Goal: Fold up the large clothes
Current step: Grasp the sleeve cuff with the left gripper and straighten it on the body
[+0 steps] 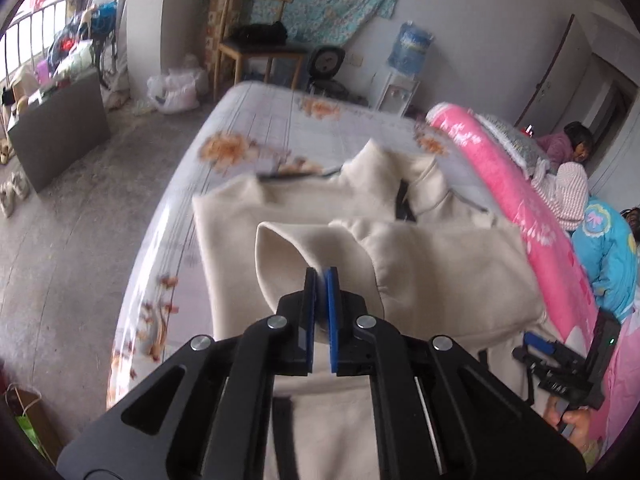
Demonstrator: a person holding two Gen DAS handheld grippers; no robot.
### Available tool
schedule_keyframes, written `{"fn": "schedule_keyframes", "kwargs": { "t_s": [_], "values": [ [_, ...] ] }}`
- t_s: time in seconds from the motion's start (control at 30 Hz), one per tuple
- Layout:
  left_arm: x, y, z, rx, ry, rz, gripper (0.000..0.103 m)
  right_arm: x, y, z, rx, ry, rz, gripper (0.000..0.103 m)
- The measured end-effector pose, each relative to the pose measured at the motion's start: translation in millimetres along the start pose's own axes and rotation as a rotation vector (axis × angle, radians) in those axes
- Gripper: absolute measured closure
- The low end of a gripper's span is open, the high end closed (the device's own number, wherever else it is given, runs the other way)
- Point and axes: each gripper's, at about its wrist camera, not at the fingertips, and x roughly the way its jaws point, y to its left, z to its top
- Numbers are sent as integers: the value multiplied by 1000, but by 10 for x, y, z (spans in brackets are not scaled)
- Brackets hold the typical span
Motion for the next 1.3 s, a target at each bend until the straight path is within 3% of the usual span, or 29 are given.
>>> {"fn": "schedule_keyframes", "kwargs": {
  "t_s": [0.07, 0.17, 0.23, 0.33, 0.53, 0.7, 0.87, 1.0, 1.3],
  "values": [
    [159, 225, -202, -77, 87, -13, 98, -11, 59, -6, -28, 15, -6, 35],
    [156, 388, -302, -162, 76, -80, 95, -63, 110, -24, -39, 29, -14, 35],
    [131, 425, -268, -198, 56, -129, 84, -144, 133, -34, -40, 22, -19, 34],
    [245, 387, -141, -185, 61, -117, 76, -310, 118, -6, -24, -7, -18, 32],
    [730, 433, 58, -226, 181, -13, 69, -622, -5, 78, 39, -74, -34, 31],
    [741, 426, 108, -240, 169, -13, 68, -711, -89, 148, 62, -64, -80, 31],
    [609, 474, 65, -237, 149, -52, 55, -795, -249, 341, 126, -80, -62, 26],
    [719, 523, -46, -240, 191, -88, 56, -608, -351, 571, 127, -57, -87, 25],
    [780, 588, 39, -302, 88, -117, 57, -303, -530, 825, 194, -51, -83, 25]
  ]
}}
